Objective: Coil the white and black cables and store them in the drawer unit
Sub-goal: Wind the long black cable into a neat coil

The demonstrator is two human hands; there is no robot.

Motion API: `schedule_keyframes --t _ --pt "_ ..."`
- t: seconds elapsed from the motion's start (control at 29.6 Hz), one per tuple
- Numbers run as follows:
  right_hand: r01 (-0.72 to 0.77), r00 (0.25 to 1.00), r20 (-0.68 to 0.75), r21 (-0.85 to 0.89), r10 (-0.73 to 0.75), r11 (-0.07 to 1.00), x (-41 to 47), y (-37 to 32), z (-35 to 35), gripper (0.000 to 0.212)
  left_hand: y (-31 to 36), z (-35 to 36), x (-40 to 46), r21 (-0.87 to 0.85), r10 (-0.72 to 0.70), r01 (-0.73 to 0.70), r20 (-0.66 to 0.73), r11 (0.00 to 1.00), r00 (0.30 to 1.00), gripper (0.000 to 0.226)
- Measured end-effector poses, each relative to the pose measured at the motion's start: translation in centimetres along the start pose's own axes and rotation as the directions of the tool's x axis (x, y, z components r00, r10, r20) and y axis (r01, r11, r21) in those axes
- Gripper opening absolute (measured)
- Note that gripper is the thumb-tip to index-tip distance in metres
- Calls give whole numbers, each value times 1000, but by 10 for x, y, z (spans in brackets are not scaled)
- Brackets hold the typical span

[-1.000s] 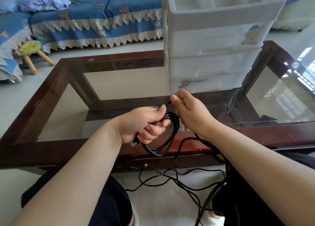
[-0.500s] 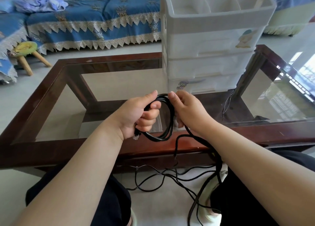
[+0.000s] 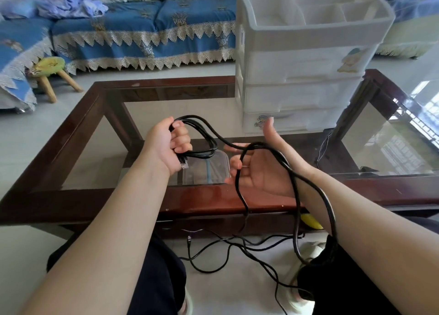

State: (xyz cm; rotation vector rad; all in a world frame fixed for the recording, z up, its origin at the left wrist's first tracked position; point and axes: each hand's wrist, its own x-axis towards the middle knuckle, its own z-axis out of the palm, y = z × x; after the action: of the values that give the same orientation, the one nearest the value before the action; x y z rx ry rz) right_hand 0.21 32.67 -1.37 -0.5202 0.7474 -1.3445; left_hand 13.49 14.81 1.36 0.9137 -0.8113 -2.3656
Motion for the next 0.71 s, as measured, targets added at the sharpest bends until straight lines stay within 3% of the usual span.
schedule_keyframes --t 0.07,0.2,0.27,0.3,0.34,0.37,0.44,0.47,0.61,0.71 --pt "-26 999 -29 107 29 994 3 3 -2 84 0 -2 2 -33 26 -27 -53 999 998 46" --pt "81 974 -220 91 -59 993 2 4 4 23 5 -10 11 -145 79 -109 -202 983 976 43" --pt "155 929 -337 -18 -152 988 -2 -1 6 19 10 -16 15 -181 103 -158 -280 971 954 40" --pt "150 884 -411 -203 -223 968 -4 -2 6 18 11 -18 16 -180 113 -174 -304 968 946 40" --pt "73 813 -479 -482 -332 873 -6 -2 6 19 11 -19 15 -163 124 -183 -315 970 941 39" --pt "-63 728 -495 -737 -475 673 -8 -1 7 19 10 -19 15 -136 139 -190 -316 972 938 39" --pt "-251 620 -364 -931 -695 263 -11 4 9 16 6 -16 12 -69 177 -207 -303 976 936 39" --pt "-269 614 -298 -949 -731 161 -12 7 14 16 6 -14 10 -41 197 -218 -298 975 934 39" --pt "-396 619 -213 -916 -756 -65 -16 6 22 18 5 -7 -1 103 404 -392 -327 914 855 42" --pt "-531 549 -264 -843 -793 -87 -19 -13 14 22 0 -4 -6 199 562 -526 -295 827 773 46"
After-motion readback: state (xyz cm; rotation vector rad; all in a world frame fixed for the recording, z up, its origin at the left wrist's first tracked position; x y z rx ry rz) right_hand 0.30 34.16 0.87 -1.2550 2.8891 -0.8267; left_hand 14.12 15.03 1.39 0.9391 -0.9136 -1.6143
